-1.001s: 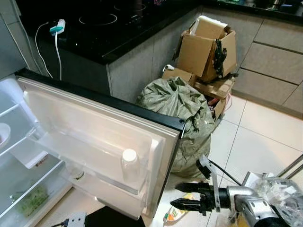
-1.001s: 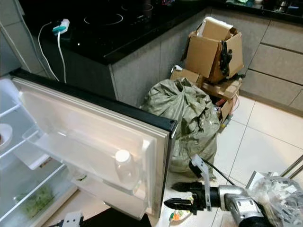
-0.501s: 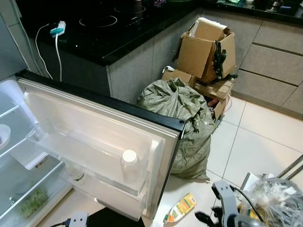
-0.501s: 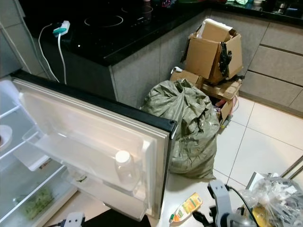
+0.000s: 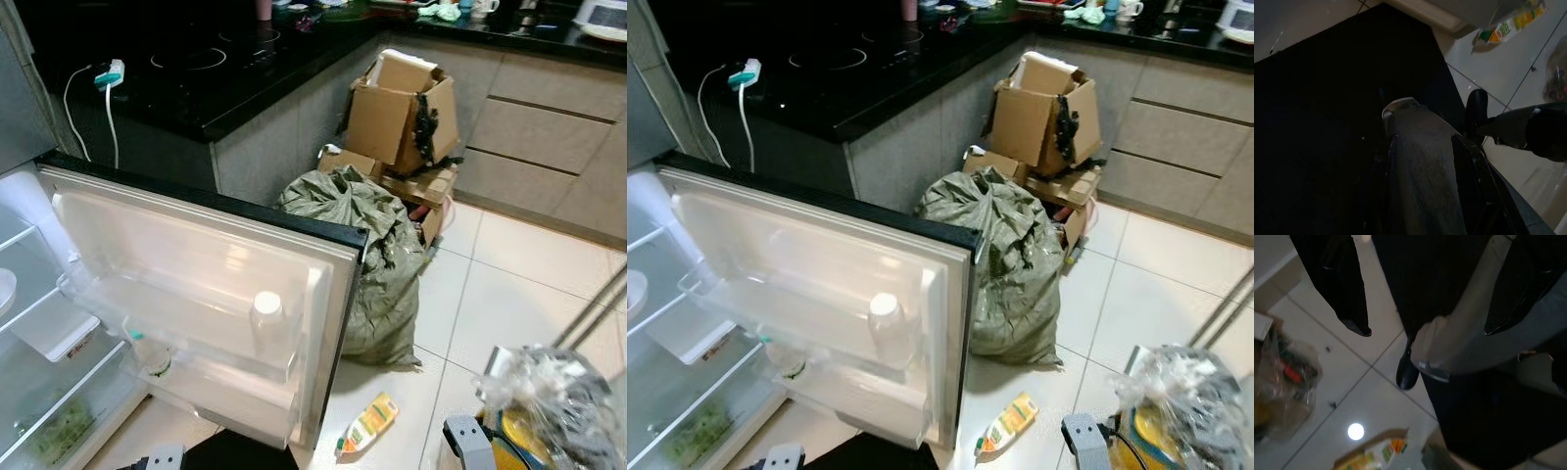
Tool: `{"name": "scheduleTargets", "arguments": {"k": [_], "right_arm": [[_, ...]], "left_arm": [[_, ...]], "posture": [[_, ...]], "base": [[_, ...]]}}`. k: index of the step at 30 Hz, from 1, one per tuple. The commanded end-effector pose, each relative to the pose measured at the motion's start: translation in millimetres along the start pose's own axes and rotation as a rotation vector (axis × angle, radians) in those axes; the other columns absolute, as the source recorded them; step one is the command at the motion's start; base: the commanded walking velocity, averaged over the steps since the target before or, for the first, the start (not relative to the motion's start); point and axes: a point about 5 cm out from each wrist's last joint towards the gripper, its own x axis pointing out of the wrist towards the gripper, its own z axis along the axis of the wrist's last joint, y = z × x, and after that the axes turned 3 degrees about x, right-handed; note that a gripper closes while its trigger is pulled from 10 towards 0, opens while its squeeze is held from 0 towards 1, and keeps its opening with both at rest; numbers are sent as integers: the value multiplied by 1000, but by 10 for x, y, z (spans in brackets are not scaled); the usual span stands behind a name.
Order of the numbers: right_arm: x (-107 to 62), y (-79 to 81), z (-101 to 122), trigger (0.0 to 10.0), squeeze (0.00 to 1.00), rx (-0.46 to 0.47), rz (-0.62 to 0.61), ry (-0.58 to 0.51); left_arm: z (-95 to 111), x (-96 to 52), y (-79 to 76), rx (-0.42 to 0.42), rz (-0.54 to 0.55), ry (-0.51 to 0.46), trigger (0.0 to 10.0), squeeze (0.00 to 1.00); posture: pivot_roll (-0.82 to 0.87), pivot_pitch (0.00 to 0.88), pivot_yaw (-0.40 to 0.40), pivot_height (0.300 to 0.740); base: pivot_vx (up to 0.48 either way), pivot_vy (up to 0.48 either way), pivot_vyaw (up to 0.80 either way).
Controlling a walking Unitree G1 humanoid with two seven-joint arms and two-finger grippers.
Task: Restocking fridge
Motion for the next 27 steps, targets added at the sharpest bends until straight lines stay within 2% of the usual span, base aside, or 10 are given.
{"name": "scheduleTargets", "arguments": {"k": [1,13,20,27], "right_arm": [[-3,4,-70,10000,0,6,-8,16],[-2,-5,-76,10000,0,-1,-24,20],[3,3,-46,10000,0,-27,-15,17],[3,2,18,10000,0,-63,-3,-11]], "left_arm": [[-205,-14,-84,-1,-20,83,10000,0],[-214,-4,-116,-20,-13,79,10000,0],[-193,-19,-67,3,-13,67,10000,0],[-200,-24,-43,23,7,82,10000,0]], "posture": [[-54,90,-24,740],[-55,92,-33,740],[-57,90,-36,740],[-61,91,-35,740]], "base": [[-368,0,0],[-376,0,0],[0,0,0],[0,-459,66]]}}
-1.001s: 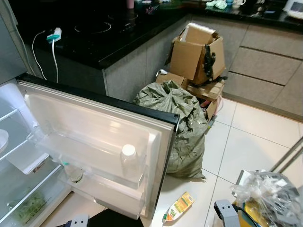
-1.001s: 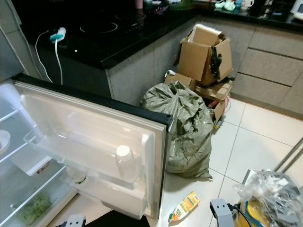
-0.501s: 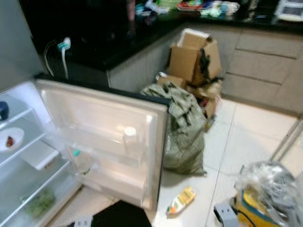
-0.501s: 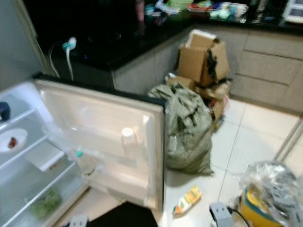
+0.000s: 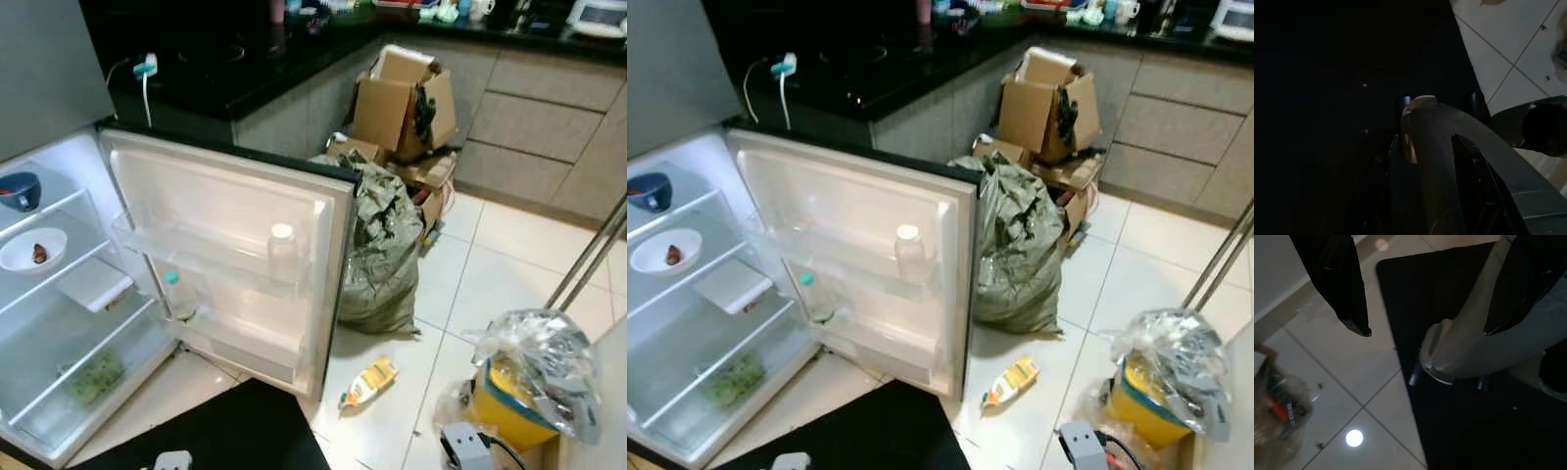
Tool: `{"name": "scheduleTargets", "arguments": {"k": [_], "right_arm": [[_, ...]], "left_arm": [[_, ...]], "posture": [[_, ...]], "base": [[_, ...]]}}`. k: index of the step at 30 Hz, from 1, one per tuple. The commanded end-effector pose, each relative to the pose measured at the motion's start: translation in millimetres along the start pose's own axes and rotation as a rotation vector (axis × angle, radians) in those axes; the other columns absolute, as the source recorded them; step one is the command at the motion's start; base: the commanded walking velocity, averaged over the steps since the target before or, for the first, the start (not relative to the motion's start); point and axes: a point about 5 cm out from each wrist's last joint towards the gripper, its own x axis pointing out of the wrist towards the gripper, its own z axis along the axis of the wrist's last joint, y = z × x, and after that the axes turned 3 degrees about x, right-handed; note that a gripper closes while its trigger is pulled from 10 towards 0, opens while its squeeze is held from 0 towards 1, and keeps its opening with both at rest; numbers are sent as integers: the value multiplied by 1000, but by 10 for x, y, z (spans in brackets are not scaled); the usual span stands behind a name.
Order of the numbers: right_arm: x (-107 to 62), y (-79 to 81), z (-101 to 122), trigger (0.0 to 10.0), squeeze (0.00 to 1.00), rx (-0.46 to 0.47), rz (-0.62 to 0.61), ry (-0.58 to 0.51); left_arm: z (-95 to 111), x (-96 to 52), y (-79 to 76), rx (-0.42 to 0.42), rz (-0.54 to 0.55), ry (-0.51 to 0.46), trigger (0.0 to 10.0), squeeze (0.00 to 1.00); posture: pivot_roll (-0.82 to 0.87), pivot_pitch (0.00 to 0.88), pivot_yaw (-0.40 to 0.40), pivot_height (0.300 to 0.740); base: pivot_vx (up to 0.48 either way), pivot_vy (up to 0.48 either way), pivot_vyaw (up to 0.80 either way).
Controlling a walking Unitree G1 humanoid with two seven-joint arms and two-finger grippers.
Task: Restocking fridge
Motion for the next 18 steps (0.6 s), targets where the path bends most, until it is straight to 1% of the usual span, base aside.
{"name": "scheduleTargets", "arguments": {"k": [1,2,12,15,16,17,18], "right_arm": [[-14,-25,21,10000,0,-30,4,-7],[-17,-34,35,10000,0,-52,1,-9],[-12,-29,125,10000,0,-73,18,-39],[-10,-25,149,10000,0,-95,23,-43],[-9,-28,171,10000,0,-98,20,-52],[-15,-60,237,10000,0,-88,-10,-82],[-15,-60,237,10000,0,-88,-10,-82]], "left_arm": [[-166,-19,-40,3,-5,73,10000,0],[-165,-19,-39,-3,-1,70,10000,0],[-164,-16,-47,-15,2,62,10000,0],[-161,-16,-46,-13,3,62,10000,0],[-159,-15,-45,-12,3,62,10000,0],[-154,-15,-42,-12,5,61,10000,0],[-154,-15,-42,-12,5,61,10000,0]], "posture": [[-61,91,-35,740],[-60,91,-35,740],[-62,91,-36,740],[-62,91,-36,740],[-64,92,-34,740],[-64,91,-33,740],[-64,91,-33,740]], "base": [[0,-442,463],[0,0,769],[0,0,766],[0,0,756],[0,0,756],[0,0,763],[0,0,763]]}}
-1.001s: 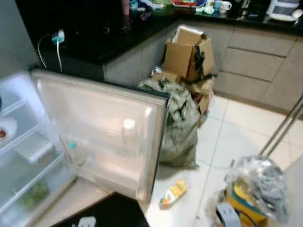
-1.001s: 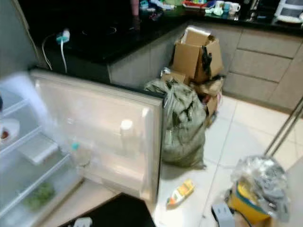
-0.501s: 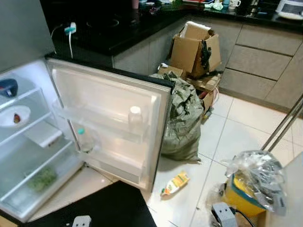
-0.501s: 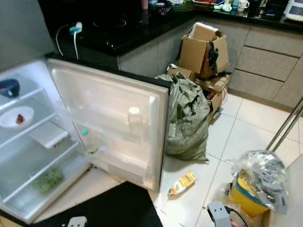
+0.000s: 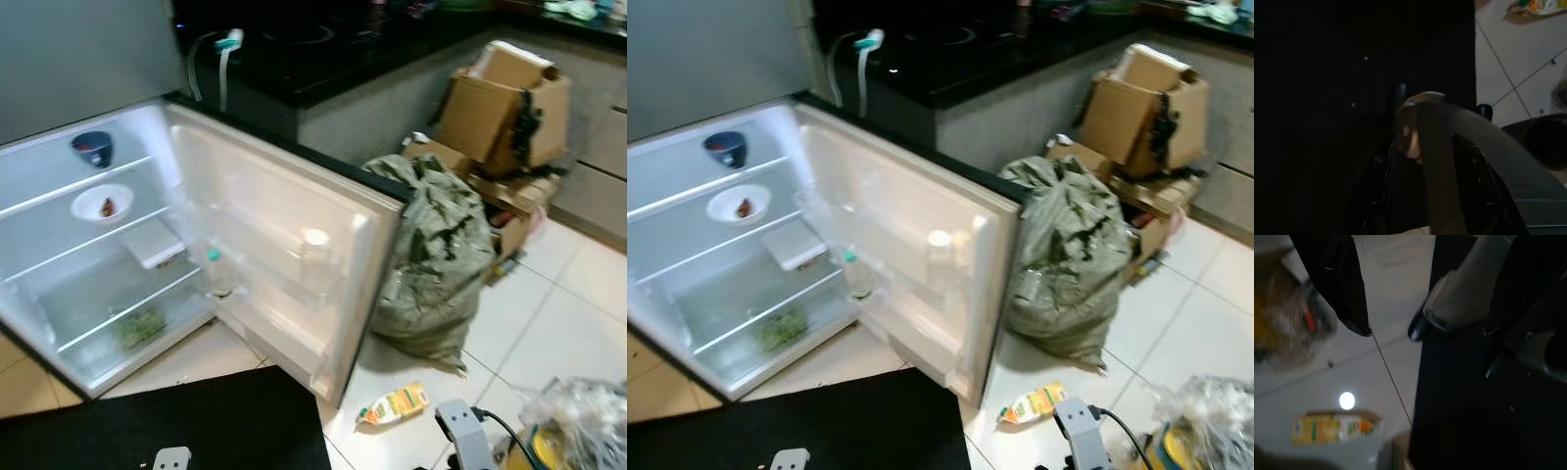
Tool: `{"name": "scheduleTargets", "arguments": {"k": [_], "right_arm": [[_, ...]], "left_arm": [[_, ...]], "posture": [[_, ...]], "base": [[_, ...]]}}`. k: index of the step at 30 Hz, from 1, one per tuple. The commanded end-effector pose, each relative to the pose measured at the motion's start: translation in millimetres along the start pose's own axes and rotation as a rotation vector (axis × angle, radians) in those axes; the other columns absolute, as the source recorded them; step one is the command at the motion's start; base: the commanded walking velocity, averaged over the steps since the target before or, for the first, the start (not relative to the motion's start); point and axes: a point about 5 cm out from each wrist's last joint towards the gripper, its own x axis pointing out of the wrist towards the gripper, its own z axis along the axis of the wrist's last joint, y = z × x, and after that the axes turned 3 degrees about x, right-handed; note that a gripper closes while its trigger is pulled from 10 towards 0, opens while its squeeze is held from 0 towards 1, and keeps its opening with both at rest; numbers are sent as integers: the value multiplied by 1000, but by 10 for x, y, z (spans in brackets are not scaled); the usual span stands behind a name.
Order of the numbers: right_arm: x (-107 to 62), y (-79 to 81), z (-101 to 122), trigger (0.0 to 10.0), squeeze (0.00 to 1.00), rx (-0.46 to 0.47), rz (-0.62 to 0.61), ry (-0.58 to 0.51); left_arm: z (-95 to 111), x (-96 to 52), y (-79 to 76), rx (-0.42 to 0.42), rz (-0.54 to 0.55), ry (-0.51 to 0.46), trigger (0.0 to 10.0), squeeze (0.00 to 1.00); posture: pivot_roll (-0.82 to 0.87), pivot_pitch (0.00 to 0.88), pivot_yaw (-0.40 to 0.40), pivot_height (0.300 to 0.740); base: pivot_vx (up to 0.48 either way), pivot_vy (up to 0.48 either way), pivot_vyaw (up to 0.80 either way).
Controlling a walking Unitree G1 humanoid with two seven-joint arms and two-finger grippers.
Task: Restocking fridge
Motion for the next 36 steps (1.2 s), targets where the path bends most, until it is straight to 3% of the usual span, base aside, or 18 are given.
{"name": "scheduleTargets", "arguments": {"k": [1,10,17,22,24,36], "right_arm": [[-38,-45,-101,10000,0,18,-33,20],[-150,-364,46,10000,0,101,-241,-41],[-225,-529,257,10000,0,142,-304,-154],[-259,-604,460,10000,0,119,-323,-225],[-306,-680,721,10000,0,67,-359,-299],[-422,-749,1361,10000,0,-39,-386,-460]], "left_arm": [[-143,-20,-29,-5,-5,53,10000,0],[-130,-22,-30,12,-24,43,10000,0],[-123,-22,-19,3,-13,41,10000,0],[-120,-22,-7,-5,5,38,10000,0],[-115,-21,-9,1,0,38,10000,0],[-110,-24,-6,1,-8,32,10000,0]], "posture": [[-64,91,-33,740],[-63,91,-33,740],[-66,89,-35,740],[-67,86,-35,740],[-66,85,-32,740],[-65,92,-37,740]], "base": [[0,0,763],[0,0,0],[0,-465,0],[0,0,0],[0,0,0],[0,0,0]]}}
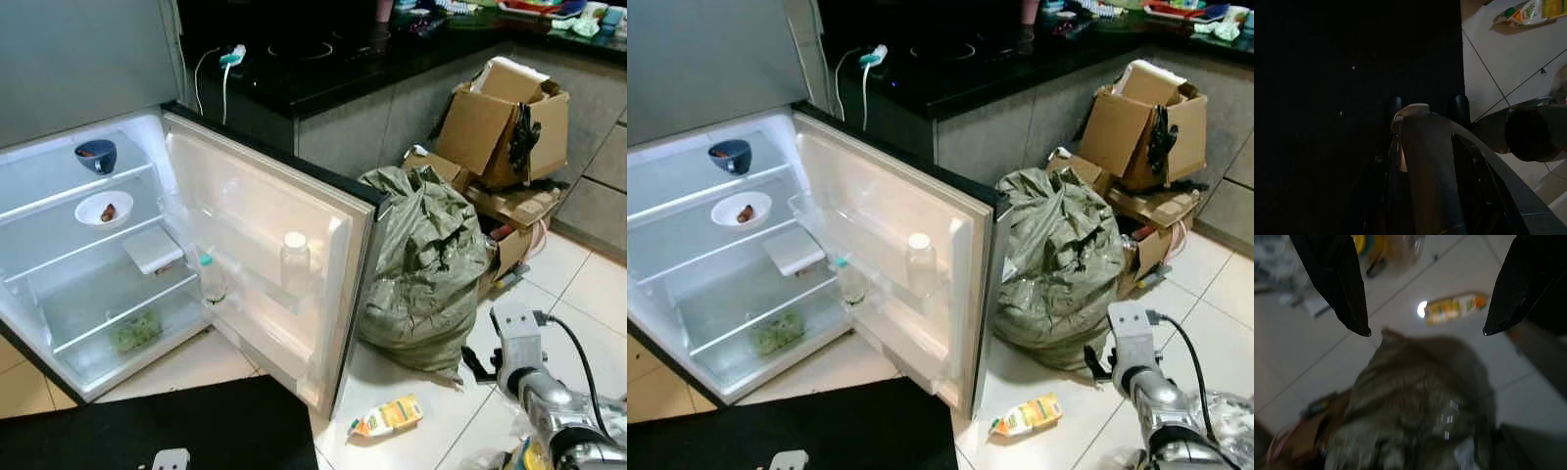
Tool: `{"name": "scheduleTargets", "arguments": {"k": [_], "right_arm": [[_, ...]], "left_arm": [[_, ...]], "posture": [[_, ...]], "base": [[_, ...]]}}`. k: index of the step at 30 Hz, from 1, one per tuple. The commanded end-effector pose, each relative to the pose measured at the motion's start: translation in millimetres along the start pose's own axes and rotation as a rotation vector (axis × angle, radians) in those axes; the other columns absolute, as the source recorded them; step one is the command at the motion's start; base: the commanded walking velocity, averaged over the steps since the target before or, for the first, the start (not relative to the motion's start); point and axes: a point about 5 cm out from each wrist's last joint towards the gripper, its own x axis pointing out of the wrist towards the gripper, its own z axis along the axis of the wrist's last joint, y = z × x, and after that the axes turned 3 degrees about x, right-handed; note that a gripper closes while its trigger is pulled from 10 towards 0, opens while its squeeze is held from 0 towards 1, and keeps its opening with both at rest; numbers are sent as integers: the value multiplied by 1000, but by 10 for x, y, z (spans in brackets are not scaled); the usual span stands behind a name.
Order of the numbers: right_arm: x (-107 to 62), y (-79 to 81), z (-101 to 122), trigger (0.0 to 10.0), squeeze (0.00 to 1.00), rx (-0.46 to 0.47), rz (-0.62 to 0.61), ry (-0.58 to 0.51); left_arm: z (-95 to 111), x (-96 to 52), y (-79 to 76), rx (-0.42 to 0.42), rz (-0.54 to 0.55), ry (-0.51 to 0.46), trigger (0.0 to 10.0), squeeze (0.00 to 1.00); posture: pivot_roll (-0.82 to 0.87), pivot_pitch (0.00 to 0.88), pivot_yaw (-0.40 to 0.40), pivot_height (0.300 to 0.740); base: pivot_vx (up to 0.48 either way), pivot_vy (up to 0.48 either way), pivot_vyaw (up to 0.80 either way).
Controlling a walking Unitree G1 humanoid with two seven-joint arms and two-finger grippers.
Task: Restocking fridge
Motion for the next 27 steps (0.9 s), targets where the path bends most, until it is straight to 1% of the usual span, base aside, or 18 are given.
{"name": "scheduleTargets", "arguments": {"k": [1,3,4,6,9,10,11,12,13,15,17,19,20,21,23,27], "right_arm": [[4,-13,36,10000,0,-23,-2,-13],[10,-12,59,10000,0,-23,-1,-21],[23,-16,123,10000,0,-18,-2,-44],[54,-40,310,10000,0,27,-11,-118],[60,-44,355,10000,0,44,-12,-138],[69,-44,425,10000,0,72,-10,-170],[69,-44,425,10000,0,72,-10,-170],[93,-14,578,10000,0,138,14,-242],[93,-14,578,10000,0,138,14,-242],[123,65,744,10000,0,216,83,-311],[147,157,866,10000,0,252,152,-350],[170,309,967,10000,0,228,260,-369],[179,380,1003,10000,0,224,305,-376],[179,380,1003,10000,0,224,305,-376],[198,523,1071,10000,0,204,370,-383],[208,566,1092,10000,0,210,380,-382]], "left_arm": [[-160,-33,-21,1,-23,58,10000,0],[-163,-33,-26,-1,-28,58,10000,0],[-175,-34,-34,0,-29,62,10000,0],[-194,-36,-37,-11,-16,62,10000,0],[-198,-36,-42,-12,-18,64,10000,0],[-199,-37,-40,-23,-13,59,10000,0],[-199,-37,-40,-23,-13,59,10000,0],[-203,-39,-34,-26,-8,59,10000,0],[-203,-39,-34,-26,-8,59,10000,0],[-205,-41,-31,-26,-7,60,10000,0],[-205,-42,-29,-26,-8,59,10000,0],[-203,-42,-27,-26,-8,57,10000,0],[-199,-42,-25,-27,-7,56,10000,0],[-199,-42,-25,-27,-7,56,10000,0],[-181,-37,-25,-31,-7,49,10000,0],[-173,-34,-28,-33,-8,46,10000,0]], "posture": [[-65,92,-37,740],[-65,92,-37,740],[-64,98,-39,740],[-62,101,-42,740],[-62,101,-42,740],[-61,104,-41,740],[-61,104,-41,740],[-62,108,-39,740],[-62,108,-39,740],[-62,109,-37,740],[-62,109,-38,740],[-61,108,-38,740],[-56,106,-40,740],[-56,106,-40,740],[-53,105,-43,740],[-53,104,-43,740]], "base": [[0,-386,0],[0,-386,0],[0,-480,0],[0,-450,0],[0,-420,0],[0,0,0],[0,0,0],[0,0,0],[0,0,0],[0,0,0],[0,0,0],[0,0,0],[0,0,800],[0,0,800],[0,0,741],[0,0,719]]}}
